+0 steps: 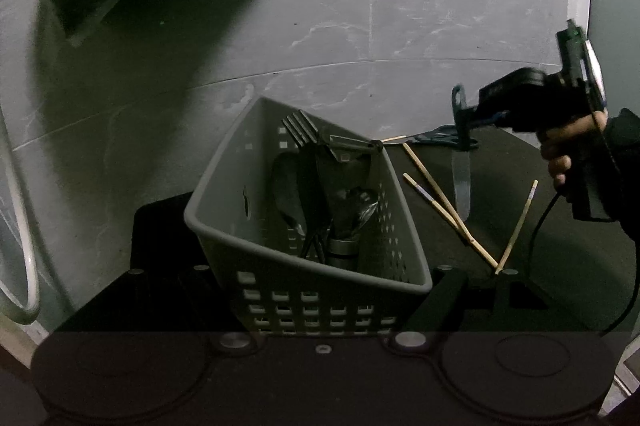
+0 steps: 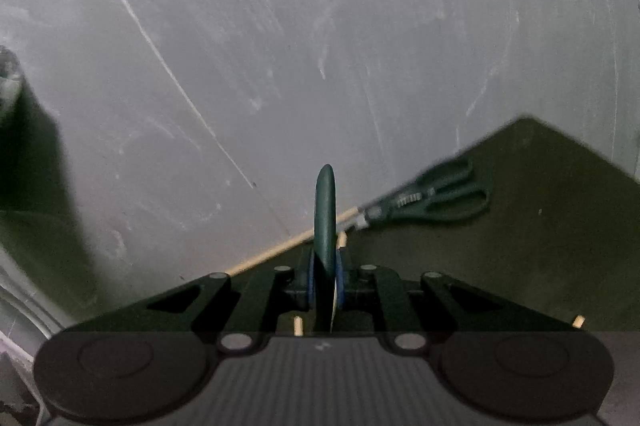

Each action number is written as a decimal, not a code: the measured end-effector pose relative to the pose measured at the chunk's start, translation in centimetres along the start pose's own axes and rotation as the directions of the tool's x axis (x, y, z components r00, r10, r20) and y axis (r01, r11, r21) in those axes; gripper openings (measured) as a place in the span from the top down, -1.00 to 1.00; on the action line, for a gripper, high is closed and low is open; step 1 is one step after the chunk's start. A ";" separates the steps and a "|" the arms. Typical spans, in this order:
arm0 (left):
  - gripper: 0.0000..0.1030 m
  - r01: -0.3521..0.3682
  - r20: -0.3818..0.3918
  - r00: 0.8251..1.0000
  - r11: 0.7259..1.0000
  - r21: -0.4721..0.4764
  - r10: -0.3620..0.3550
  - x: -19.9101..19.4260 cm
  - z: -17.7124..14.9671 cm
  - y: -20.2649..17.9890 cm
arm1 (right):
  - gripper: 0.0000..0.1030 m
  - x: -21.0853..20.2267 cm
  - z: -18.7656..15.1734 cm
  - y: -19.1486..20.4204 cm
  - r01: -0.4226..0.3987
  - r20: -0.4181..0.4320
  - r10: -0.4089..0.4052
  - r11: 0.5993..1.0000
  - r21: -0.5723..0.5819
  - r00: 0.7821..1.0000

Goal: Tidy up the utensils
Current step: 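Lift the green-handled knife and lower it into the white holder, then open the right tool and withdraw it from the holder, then swing the right tool around and back toward the table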

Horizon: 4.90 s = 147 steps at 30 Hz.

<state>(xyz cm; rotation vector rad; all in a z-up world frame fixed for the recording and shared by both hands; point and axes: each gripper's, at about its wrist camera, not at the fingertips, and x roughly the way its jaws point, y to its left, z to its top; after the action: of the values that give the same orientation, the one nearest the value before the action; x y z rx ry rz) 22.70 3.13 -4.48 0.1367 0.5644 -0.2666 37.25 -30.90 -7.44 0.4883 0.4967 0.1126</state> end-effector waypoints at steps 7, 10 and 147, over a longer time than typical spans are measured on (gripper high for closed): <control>-0.49 0.026 0.002 1.000 1.000 0.016 -0.026 0.2 0.1 0.2 | 0.79 -5.0 0.7 2.2 -0.020 0.175 0.030 0.998 -0.058 0.984; -0.49 0.045 0.006 0.999 0.999 0.025 -0.045 0.3 0.0 0.4 | 0.79 -7.5 1.4 3.6 -0.051 0.227 0.067 0.996 -0.072 0.972; -0.51 0.259 0.042 0.963 0.956 0.138 -0.267 3.5 0.2 3.5 | -1.00 -25.3 4.3 15.0 0.261 0.675 -0.178 0.965 -0.022 0.716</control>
<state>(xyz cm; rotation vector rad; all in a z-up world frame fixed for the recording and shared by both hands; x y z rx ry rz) 26.66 5.73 -6.05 0.1807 0.5045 -0.5666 17.37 -25.03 13.90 0.3179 -0.1723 -0.2662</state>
